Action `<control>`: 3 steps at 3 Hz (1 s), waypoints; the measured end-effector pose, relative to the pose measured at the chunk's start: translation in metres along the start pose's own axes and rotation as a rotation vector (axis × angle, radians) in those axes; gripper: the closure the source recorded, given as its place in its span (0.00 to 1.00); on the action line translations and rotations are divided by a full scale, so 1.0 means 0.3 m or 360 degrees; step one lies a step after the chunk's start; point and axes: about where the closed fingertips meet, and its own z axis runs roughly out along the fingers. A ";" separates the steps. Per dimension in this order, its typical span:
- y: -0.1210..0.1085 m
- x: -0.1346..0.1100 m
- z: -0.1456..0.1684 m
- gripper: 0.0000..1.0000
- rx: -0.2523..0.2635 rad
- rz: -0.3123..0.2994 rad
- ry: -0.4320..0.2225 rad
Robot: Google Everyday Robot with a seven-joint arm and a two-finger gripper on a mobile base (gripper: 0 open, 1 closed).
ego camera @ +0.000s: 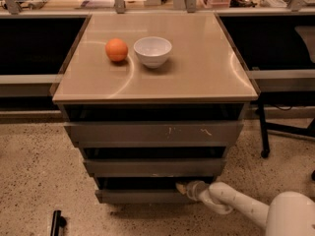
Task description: Open bottom drawer
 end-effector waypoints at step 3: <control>0.099 0.144 -0.219 1.00 -0.0392 0.0216 0.0215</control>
Offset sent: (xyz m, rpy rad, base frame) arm -0.1422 -0.0211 0.0558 0.3655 0.3635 0.3360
